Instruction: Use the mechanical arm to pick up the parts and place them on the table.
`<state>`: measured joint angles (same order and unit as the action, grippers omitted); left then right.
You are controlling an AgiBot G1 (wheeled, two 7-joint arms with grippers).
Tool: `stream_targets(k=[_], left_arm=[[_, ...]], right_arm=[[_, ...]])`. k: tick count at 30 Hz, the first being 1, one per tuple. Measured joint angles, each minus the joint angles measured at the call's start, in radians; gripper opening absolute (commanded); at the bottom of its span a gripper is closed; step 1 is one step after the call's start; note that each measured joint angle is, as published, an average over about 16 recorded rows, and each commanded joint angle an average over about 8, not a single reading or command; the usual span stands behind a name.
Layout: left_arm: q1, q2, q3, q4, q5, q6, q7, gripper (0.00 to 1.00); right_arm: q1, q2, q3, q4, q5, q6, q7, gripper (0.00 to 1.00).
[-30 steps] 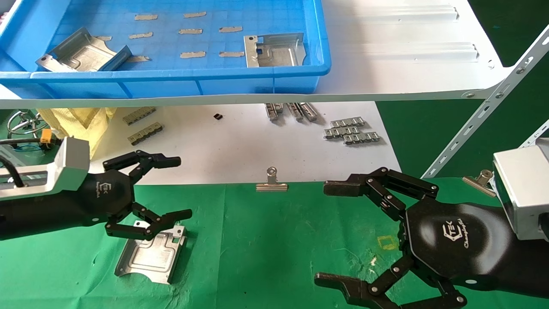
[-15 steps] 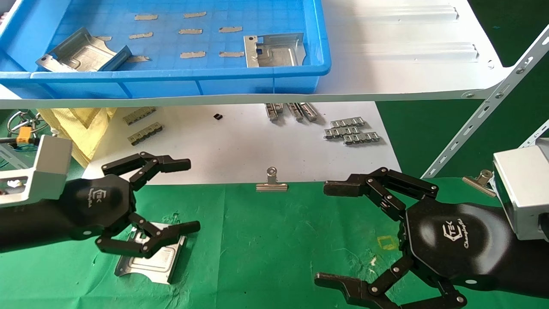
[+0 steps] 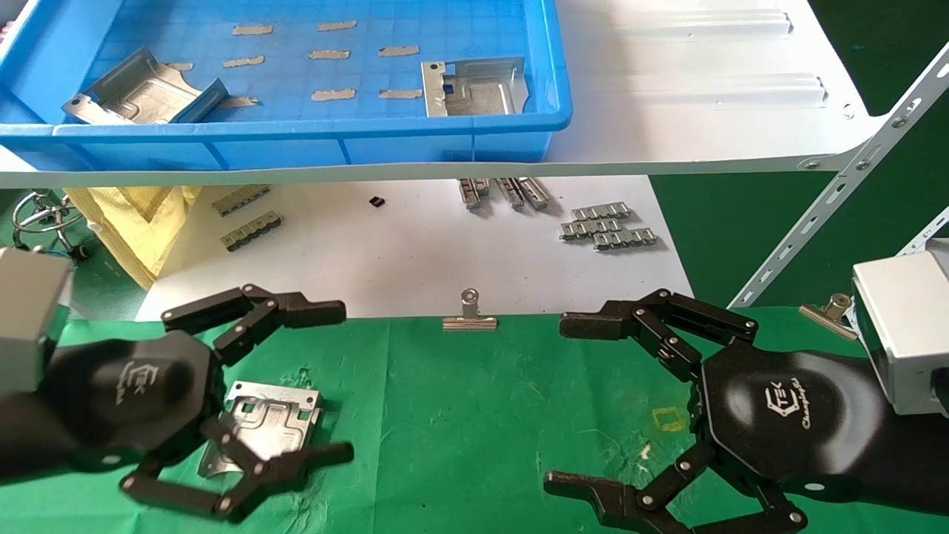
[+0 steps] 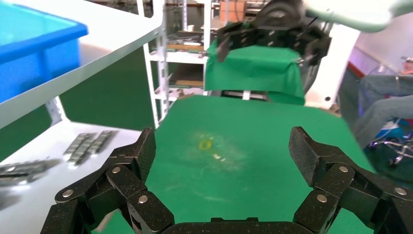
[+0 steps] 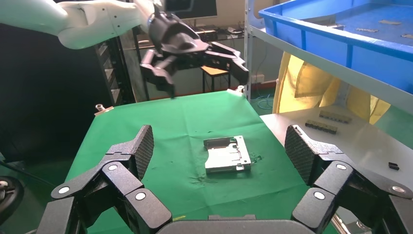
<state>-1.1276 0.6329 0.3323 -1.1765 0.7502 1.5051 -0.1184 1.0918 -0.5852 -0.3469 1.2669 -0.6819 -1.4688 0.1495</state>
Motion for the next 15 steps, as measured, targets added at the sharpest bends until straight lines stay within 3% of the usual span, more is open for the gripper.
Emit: stream_targets(k=[15], left_arm=[[0.070,-0.029,-0.070,-0.142,-0.027,-0.012,-0.082,1.00]], right_arm=[[0.000,0.000,0.000,0.000,0.000,0.000,0.000,1.00]])
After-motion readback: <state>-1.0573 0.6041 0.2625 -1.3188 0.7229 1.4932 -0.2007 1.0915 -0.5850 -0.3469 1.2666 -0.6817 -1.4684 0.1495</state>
